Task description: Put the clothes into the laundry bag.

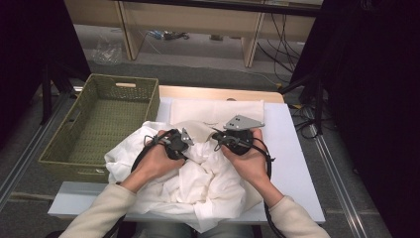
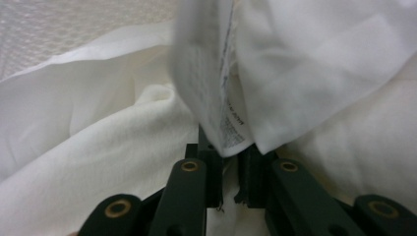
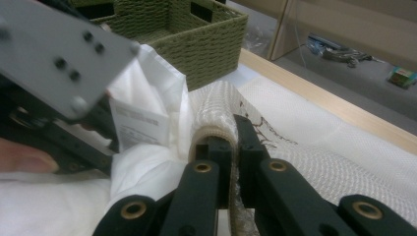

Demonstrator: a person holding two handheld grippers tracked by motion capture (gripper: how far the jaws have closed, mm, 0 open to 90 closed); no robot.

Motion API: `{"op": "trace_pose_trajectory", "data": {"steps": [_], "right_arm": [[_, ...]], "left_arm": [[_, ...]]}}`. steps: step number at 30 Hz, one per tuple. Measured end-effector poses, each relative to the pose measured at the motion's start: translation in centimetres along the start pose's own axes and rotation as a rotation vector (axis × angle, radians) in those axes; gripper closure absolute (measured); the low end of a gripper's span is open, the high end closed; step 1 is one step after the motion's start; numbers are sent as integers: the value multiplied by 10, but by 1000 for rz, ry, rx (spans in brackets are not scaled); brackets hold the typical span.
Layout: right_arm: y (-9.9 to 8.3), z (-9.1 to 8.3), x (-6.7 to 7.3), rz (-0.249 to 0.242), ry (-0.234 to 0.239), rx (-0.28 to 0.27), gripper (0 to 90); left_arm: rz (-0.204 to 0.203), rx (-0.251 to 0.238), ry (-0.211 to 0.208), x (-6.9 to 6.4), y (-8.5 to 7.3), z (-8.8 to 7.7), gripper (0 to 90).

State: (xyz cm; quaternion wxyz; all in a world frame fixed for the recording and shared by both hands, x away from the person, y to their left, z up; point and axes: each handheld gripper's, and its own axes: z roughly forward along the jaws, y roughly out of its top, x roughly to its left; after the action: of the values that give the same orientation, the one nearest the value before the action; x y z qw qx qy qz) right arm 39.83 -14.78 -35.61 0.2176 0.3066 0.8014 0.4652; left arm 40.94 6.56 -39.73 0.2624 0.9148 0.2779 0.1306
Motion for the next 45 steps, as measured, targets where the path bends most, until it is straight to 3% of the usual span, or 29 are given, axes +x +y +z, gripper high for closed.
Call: {"op": "trace_pose_trajectory", "data": {"steps": [6,10,12,16,19,20,22,23,26,27,29,30,31,33,36,38,40,42,43,45], "right_arm": [[-1,0,-4,17,-22,5,894],[-1,0,-6,34,-38,4,893],[-2,1,-7,20,-38,3,893],[-2,2,-5,17,-37,7,893],[-3,3,-3,25,-40,6,893],[-3,2,-3,15,-49,5,893],[-3,3,-2,19,-25,10,894],[-3,3,-1,22,-18,10,894],[-2,3,1,21,-1,5,894],[-1,3,3,15,12,-7,894],[0,1,6,18,17,8,894],[0,3,6,7,22,2,894],[-1,3,6,5,10,7,894],[-2,2,4,14,9,12,894],[-2,1,1,27,1,5,894],[-1,0,-2,21,1,5,894],[-2,0,-2,29,-1,8,894],[-2,0,-2,27,-6,10,893],[-2,0,-2,26,-10,10,893],[-1,0,-1,21,-7,11,894]], "left_arm": [[-45,-105,-94,-10,4,-46,833],[-24,-167,-136,-22,12,-66,837],[-21,-204,-156,-31,17,-71,839],[-6,-228,-188,-43,26,-69,839],[-19,-234,-185,-46,31,-54,839],[-25,-233,-205,-47,33,-48,839],[-17,-237,-166,-44,36,-36,839],[-39,-237,-164,-43,36,-29,839],[-53,-221,-143,-41,37,-15,839],[-61,-211,-119,-37,37,0,838],[-63,-195,-111,-35,36,5,835],[-96,-202,-116,-34,35,14,830],[-94,-208,-115,-33,35,14,823],[-86,-221,-123,-34,33,10,758],[-53,-261,-99,-38,28,-10,533],[-9,-279,-72,-39,24,-26,418],[33,-292,-69,-37,18,-41,333],[39,-293,-71,-35,14,-47,301],[47,-295,-28,-29,7,-55,287],[68,-256,16,-22,-1,-55,253]]}}
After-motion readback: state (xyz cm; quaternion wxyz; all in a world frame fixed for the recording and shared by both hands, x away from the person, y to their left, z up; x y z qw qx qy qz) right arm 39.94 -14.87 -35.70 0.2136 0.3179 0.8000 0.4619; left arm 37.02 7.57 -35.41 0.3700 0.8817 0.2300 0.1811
